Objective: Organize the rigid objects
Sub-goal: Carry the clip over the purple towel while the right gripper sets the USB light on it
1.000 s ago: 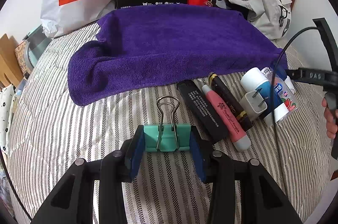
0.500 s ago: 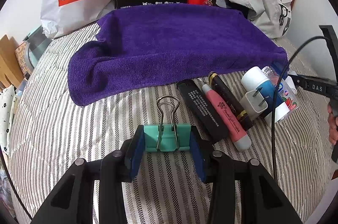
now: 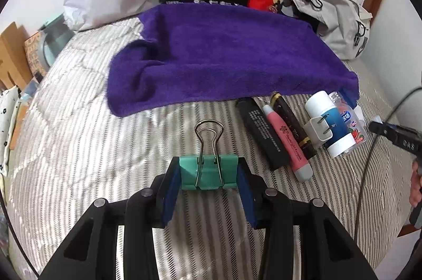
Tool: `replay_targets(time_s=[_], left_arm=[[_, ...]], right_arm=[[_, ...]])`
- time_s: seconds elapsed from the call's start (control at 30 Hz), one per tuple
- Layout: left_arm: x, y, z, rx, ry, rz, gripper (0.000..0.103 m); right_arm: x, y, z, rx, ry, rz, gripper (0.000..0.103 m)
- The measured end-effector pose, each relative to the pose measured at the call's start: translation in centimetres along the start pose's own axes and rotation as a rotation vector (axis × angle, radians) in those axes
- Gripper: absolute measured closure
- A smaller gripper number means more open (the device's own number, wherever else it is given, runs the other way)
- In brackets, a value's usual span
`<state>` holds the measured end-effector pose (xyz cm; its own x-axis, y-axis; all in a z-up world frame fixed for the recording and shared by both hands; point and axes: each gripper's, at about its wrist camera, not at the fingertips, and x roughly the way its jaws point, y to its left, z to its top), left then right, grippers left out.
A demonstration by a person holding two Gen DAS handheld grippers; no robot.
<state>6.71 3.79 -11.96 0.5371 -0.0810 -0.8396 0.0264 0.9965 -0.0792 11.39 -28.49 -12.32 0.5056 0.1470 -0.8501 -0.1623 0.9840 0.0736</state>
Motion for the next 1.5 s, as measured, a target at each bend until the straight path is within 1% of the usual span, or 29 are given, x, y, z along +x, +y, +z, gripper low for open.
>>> replay_targets(time_s=[0.13,0.33,0.47,0.6,0.7,0.83,1.03,1.1,1.2,1.37,1.5], left_arm=[[-1.4,0.4,0.6,-0.008,-0.023,-0.009,0.064],[-3.8,0.6,2.7,0.006,-0.077,-0.003,0.064],[-4.8,0.7,4.9,0.012,-0.109,-0.010,0.064],[-4.7,0.7,7.2,0.017,-0.128,-0.019,0.064],[-3.8,0.6,8.9,0.013,-0.127,-0.032,0.064],[-1.7,0.5,11.0,0.018,-0.116,-0.025,0.064],[0.9,1.0,13.0,0.018,-0.100,0.001,0.064],[1.8,1.3,13.6,0.010,-0.096,0.012,0.064],[2.9,2.0,14.1,-0.013,-0.088,0.010,0.064],[4.6,3.0,14.9,-0.037,-0.076,0.008,0.064],[5.9,3.4,15.4,-0.050,-0.065,0.003,0.064]], right_arm=[[-1.7,0.5,-0.1,-0.012,-0.024,0.016,0.079],[-4.0,1.6,1.4,-0.043,-0.085,0.050,0.079],[-5.0,2.4,3.3,-0.069,-0.124,0.064,0.079],[-4.7,3.3,5.8,-0.103,-0.148,0.071,0.079],[-3.4,3.8,8.2,-0.122,-0.153,0.082,0.079],[-1.2,4.6,11.2,-0.141,-0.151,0.092,0.079],[4.5,5.9,15.8,-0.161,-0.104,0.118,0.079],[6.8,6.4,17.4,-0.178,-0.080,0.109,0.079],[9.5,6.9,19.1,-0.195,-0.044,0.097,0.079],[12.3,7.7,20.9,-0.233,0.016,0.089,0.079],[13.4,8.1,21.1,-0.248,0.040,0.072,0.079]])
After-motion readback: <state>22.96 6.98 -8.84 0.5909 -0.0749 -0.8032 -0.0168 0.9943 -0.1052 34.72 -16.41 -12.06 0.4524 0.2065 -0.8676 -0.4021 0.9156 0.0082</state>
